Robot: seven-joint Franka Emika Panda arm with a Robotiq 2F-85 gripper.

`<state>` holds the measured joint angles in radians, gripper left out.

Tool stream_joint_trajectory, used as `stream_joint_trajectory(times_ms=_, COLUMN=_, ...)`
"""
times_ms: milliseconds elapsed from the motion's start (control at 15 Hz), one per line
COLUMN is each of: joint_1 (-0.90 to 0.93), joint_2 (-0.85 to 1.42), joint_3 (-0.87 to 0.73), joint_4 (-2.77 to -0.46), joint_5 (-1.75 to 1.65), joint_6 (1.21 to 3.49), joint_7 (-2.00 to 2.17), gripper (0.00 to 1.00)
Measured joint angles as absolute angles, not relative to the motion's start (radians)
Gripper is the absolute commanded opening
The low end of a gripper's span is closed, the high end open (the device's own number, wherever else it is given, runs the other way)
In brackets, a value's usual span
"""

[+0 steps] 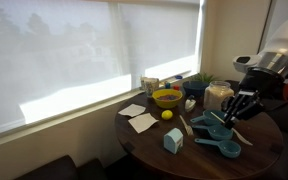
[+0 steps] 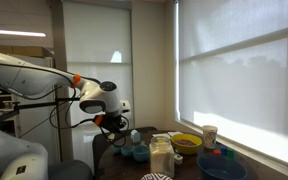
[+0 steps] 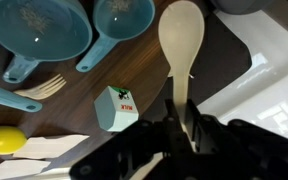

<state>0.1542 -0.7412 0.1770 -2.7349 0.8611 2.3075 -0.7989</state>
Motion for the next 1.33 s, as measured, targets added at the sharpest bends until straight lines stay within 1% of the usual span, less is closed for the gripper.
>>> stream_joint_trajectory(times_ms=133, joint_1=0.155, joint_2=-0.749, joint_3=0.177, joint_4=-2.728, joint_5=0.771, joint_6=2.300, joint_7=-0.715, gripper=0.13)
stream_joint_trajectory(times_ms=333, joint_1=0.155, joint_2=-0.750, joint_3=0.177, joint_4=-2.725, joint_5=0.751, joint_6=2.300, joint_7=-0.695, gripper=0.13)
stream_joint_trajectory(times_ms=400, joint_1=0.155, joint_2=-0.750, joint_3=0.177, joint_4=-2.725, joint_5=0.750, joint_6=2.300, joint_7=-0.694, gripper=0.03)
stream_joint_trajectory(times_ms=800, joint_1=0.190, joint_2=-0.751, joint_3=0.126, joint_4=-2.724, joint_5=0.650, joint_6=2.285, joint_7=-0.627, gripper=0.03)
stream_joint_trajectory(times_ms=1333, joint_1=0.188, joint_2=-0.825, joint_3=0.016, joint_4=-2.692, joint_5=0.444, joint_6=2.064, joint_7=-0.413, gripper=0.03)
